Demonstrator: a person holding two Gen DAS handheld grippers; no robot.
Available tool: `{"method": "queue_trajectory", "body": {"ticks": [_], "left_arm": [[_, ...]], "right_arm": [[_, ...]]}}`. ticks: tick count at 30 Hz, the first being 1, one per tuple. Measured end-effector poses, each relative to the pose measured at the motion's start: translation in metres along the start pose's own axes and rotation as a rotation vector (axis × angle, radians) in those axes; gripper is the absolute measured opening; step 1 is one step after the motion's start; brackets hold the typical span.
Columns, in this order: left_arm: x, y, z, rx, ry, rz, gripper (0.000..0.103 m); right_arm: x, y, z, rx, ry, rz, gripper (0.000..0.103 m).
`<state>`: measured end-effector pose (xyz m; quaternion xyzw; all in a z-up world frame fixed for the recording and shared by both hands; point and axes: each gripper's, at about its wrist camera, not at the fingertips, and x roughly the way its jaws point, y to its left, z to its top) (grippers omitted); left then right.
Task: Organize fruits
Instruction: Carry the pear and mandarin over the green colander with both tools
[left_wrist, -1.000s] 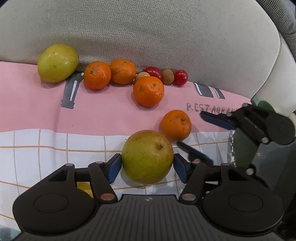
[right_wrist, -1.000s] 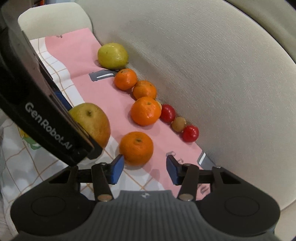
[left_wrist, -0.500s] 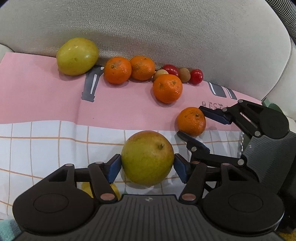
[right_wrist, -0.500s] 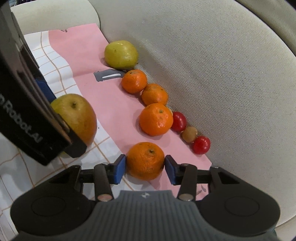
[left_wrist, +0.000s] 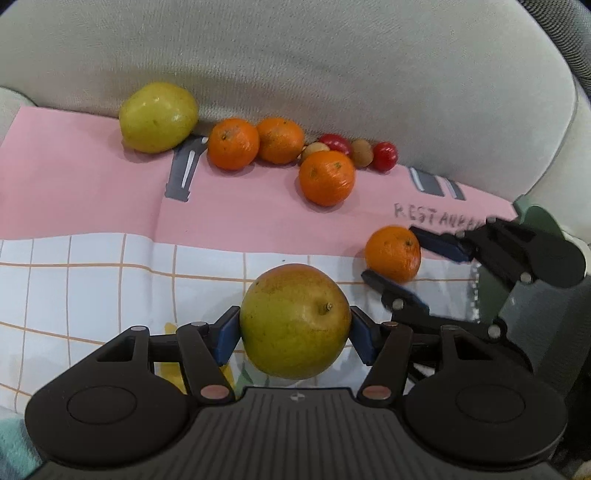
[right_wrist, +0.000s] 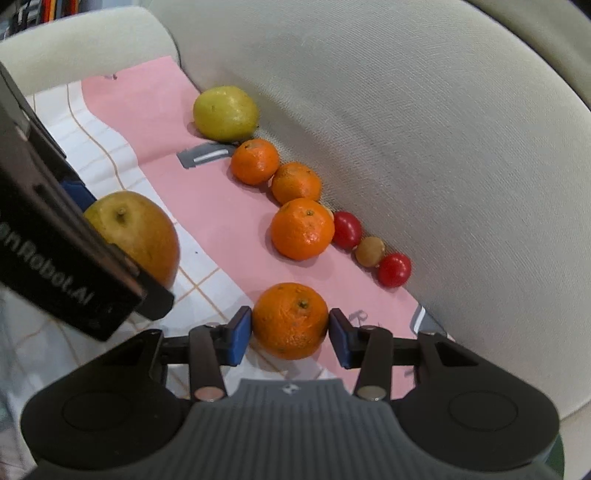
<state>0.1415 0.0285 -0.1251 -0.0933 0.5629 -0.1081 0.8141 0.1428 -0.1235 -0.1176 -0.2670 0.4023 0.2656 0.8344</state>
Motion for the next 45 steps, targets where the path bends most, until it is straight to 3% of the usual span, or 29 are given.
{"method": "queue_trajectory", "body": {"ticks": [15,25,34,45], "left_arm": [[-0.065,-0.069,-0.014,0.134,-0.099,-0.034,0.070],[-0.078,-0.138,-0.031,0.294,-0.112,-0.077,0.070],[-0.069,-0.192,-0.039,0.448,-0.092,-0.130,0.070],[-0.029,-0.228,-0.037,0.565,0.007,-0.115,0.070]], "right_arm": [[-0.101,-0.022,-0.018,0.136,-0.057,-0.060,0.042],[-0.140,-0.049,-0.065,0.189,0.004,-0.128,0.043],[-0.143,-0.082,-0.104,0.254,0.080,-0.148,0.043],[-0.126,-0.104,-0.124,0.239,0.169,-0.070,0.042]]}}
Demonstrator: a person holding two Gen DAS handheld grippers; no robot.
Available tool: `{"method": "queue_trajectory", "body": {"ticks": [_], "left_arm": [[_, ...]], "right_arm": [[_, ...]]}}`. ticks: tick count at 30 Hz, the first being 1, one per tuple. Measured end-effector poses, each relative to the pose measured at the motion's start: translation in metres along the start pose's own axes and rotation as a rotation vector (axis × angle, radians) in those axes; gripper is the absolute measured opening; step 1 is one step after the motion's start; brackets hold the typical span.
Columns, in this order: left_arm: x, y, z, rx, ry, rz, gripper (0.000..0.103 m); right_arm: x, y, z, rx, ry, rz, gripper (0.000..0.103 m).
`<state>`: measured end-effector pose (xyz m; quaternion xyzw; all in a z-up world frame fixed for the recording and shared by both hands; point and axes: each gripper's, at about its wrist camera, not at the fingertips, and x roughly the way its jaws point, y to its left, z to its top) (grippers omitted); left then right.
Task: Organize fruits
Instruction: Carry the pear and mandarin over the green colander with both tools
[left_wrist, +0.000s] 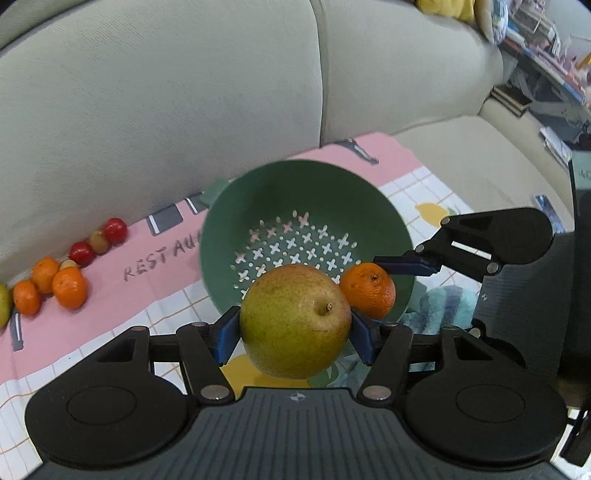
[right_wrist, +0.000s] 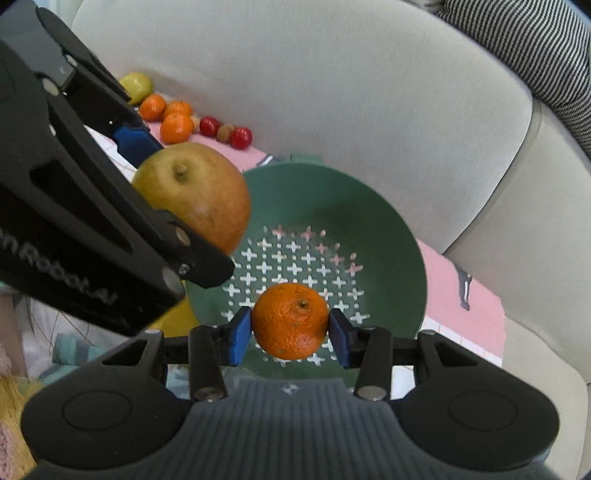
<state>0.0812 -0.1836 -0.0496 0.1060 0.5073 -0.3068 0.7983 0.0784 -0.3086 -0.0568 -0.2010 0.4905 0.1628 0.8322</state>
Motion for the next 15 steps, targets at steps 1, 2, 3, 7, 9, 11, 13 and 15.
{"method": "queue_trajectory", "body": {"ticks": [1,2,3,7,9,11,13,15], "left_arm": [[0.004,0.000,0.001,0.004,0.011,0.001,0.070],[0.009,0.000,0.001,0.009,0.025,0.002,0.070],[0.013,0.000,0.002,0.013,0.040,0.001,0.070],[0.029,0.004,0.005,0.025,0.096,-0.007,0.070],[0.035,0.007,0.006,0.024,0.116,-0.013,0.070],[0.041,0.009,0.010,0.025,0.131,-0.011,0.070],[0.046,0.010,0.013,0.034,0.146,-0.006,0.070],[0.053,0.010,0.016,0.045,0.167,0.000,0.070]], "right_arm": [[0.003,-0.002,0.000,0.002,0.008,0.008,0.042],[0.007,-0.005,0.000,0.006,0.020,0.019,0.042],[0.011,-0.007,0.000,0.010,0.033,0.029,0.042],[0.028,-0.013,0.002,0.022,0.073,0.057,0.042],[0.033,-0.014,0.002,0.020,0.092,0.067,0.043],[0.039,-0.014,0.002,0.013,0.109,0.077,0.043],[0.042,-0.012,0.003,0.004,0.126,0.086,0.043],[0.051,-0.014,0.005,0.004,0.142,0.100,0.043]]}}
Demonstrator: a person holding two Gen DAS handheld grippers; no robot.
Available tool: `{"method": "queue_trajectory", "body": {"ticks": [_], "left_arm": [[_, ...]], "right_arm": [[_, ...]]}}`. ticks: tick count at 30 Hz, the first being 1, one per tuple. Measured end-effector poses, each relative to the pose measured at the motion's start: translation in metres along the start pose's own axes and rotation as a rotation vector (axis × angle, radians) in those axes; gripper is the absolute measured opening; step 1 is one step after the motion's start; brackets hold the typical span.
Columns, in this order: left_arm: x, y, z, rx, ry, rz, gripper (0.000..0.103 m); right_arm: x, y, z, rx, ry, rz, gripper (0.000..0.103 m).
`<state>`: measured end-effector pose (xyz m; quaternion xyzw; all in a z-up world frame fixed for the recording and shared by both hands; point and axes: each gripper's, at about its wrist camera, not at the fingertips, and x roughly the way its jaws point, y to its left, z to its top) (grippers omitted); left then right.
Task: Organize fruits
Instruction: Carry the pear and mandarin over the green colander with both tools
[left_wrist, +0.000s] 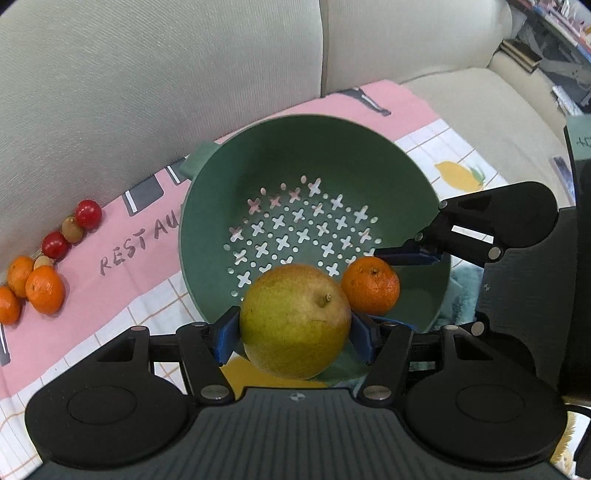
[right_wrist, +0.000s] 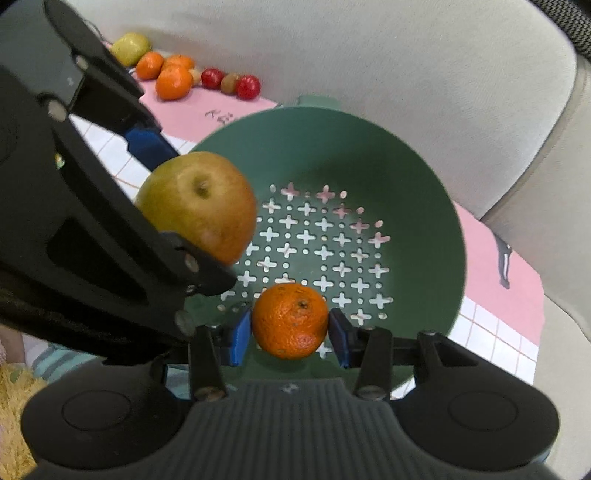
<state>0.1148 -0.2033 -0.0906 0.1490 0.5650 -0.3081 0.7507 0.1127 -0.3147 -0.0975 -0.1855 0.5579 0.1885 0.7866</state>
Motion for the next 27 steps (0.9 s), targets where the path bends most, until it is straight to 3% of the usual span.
{"method": "queue_trajectory", "body": {"ticks": [14,21,27], "left_arm": [[0.033,0.007,0.013,0.019,0.080,0.018,0.070],[0.037,0.005,0.019,0.049,0.080,0.045,0.070],[0.036,-0.002,0.019,0.073,0.083,0.075,0.074]], "right_arm": [[0.024,-0.008,0.005,0.019,0.064,0.054,0.043],[0.027,-0.003,0.008,0.000,0.072,0.062,0.043],[0.023,-0.001,0.005,-0.019,0.079,0.046,0.051]]}}
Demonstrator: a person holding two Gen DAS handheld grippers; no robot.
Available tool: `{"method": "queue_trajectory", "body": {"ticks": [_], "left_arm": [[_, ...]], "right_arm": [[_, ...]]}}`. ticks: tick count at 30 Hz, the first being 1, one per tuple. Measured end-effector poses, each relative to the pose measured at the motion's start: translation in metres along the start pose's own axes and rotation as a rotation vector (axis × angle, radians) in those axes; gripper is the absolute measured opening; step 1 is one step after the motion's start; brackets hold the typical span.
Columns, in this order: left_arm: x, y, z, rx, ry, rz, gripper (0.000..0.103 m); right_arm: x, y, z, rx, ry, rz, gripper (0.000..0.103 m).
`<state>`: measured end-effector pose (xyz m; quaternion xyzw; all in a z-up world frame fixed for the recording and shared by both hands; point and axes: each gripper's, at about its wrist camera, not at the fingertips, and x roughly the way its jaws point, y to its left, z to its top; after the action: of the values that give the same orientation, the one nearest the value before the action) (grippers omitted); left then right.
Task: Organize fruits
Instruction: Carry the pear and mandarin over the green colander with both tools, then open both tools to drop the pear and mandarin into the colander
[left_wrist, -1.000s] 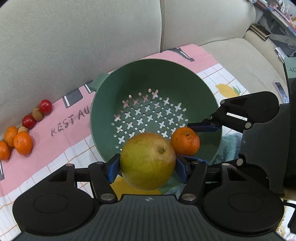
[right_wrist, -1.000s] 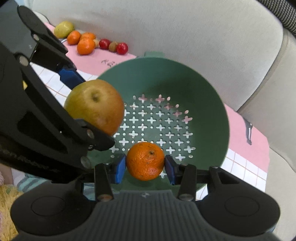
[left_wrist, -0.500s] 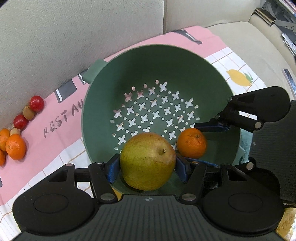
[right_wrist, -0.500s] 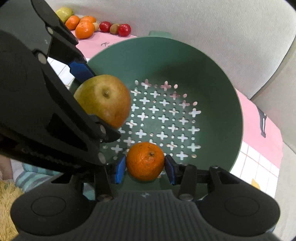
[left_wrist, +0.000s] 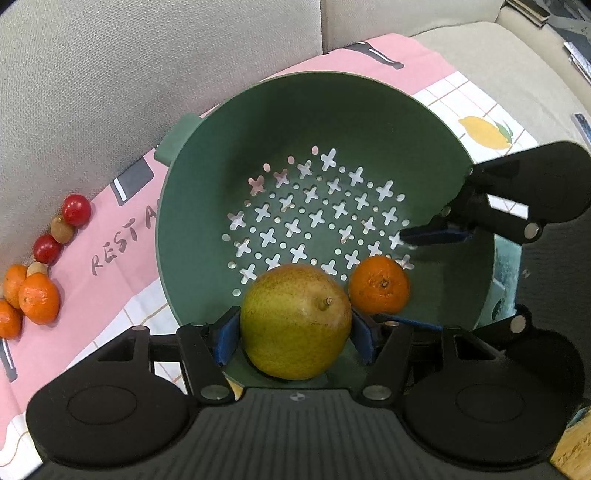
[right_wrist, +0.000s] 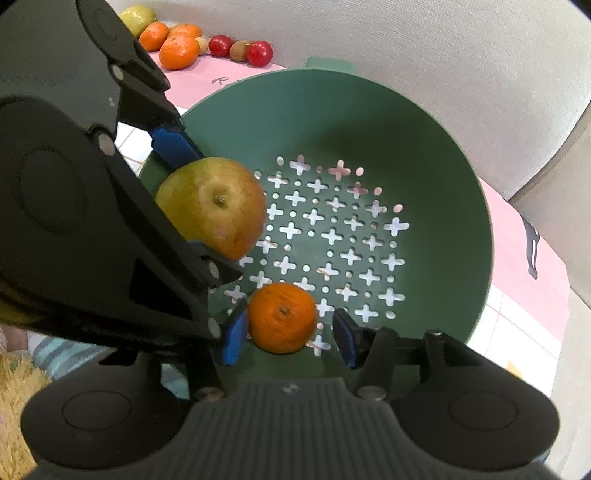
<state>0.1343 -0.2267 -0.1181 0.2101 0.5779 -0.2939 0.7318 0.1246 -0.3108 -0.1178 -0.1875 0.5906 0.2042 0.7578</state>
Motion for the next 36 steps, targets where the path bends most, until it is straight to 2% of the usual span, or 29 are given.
{"method": "queue_trajectory", "body": {"ticks": [3,5,12,14,16,24,36], "left_arm": [[-0.010,-0.005,0.002,0.003,-0.036,0.004,0.076],[-0.018,-0.005,0.004,-0.002,-0.059,0.013,0.077],[-0.041,-0.007,0.000,-0.023,-0.114,0.033,0.077],[-0.048,-0.006,-0.003,-0.023,-0.131,0.044,0.077],[-0.056,-0.004,-0.007,-0.026,-0.151,0.055,0.077],[-0.091,0.017,-0.031,-0.075,-0.223,0.110,0.077],[-0.131,0.064,-0.080,-0.201,-0.292,0.211,0.077]], "right_arm": [[-0.004,0.000,-0.002,-0.010,-0.003,-0.022,0.056],[-0.009,-0.001,-0.005,-0.019,-0.010,-0.036,0.064],[-0.025,0.006,-0.007,-0.038,-0.037,-0.080,0.065],[-0.030,0.010,-0.007,-0.041,-0.053,-0.100,0.078],[-0.037,0.014,-0.006,-0.052,-0.074,-0.123,0.082],[-0.064,0.031,-0.003,-0.039,-0.146,-0.184,0.085],[-0.085,0.071,0.023,0.112,-0.308,-0.074,0.087]]}}
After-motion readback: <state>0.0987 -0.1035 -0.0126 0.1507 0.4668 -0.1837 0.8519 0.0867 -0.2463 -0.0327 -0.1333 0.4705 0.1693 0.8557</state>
